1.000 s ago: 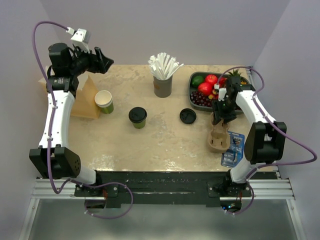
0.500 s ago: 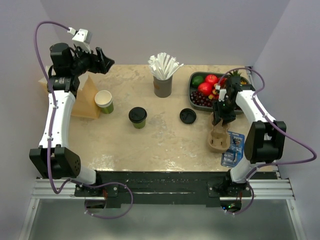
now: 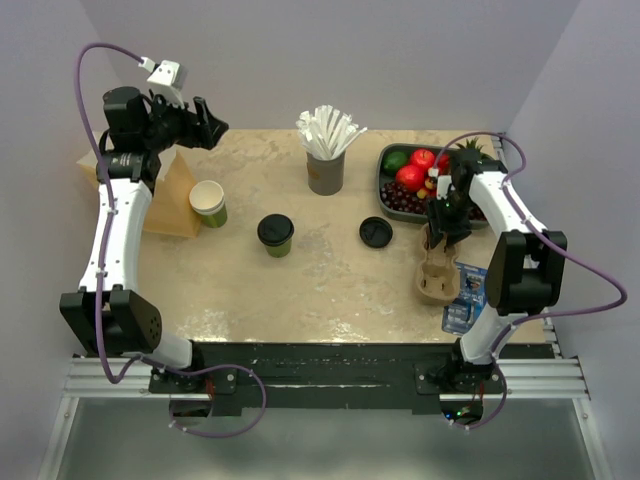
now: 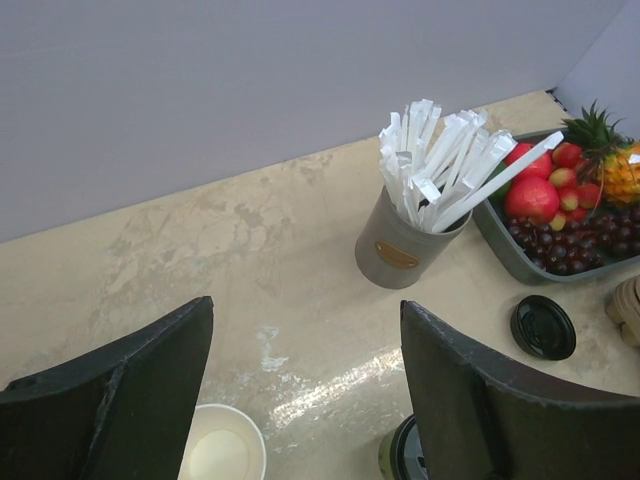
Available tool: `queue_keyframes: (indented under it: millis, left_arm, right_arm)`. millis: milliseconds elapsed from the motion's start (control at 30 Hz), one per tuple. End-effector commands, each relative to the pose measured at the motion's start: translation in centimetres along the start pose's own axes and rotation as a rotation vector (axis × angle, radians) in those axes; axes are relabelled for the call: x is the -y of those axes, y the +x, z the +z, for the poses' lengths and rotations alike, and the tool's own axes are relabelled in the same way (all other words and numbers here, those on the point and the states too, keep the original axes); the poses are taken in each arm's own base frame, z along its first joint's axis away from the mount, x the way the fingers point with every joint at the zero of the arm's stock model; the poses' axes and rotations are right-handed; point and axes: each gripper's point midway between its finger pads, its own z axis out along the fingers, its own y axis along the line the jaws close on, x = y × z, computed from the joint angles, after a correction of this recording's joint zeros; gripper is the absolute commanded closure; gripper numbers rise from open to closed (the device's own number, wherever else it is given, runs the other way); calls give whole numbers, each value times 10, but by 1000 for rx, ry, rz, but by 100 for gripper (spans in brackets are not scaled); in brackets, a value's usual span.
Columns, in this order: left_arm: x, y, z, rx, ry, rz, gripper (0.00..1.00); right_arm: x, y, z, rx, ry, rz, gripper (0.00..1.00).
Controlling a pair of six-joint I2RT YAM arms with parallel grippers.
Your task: Pack the takeout coffee
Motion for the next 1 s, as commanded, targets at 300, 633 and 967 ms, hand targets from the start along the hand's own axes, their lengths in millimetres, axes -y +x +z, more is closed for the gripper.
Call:
queue_keyframes:
  millis: [300,633,967]
  left_arm:
    - [-7,-2,4,0,-17,35,20]
    - [-10,1,9,-10,-21,32,20]
    - [-14,15,16,-39,-16,17,20]
  right_arm:
    - [-1,-4,-12,-29,-29,-67,53]
    - [0,-1,-7,-61,-38,-102,51]
    - [-5,1,-5,-67,-79,-128,51]
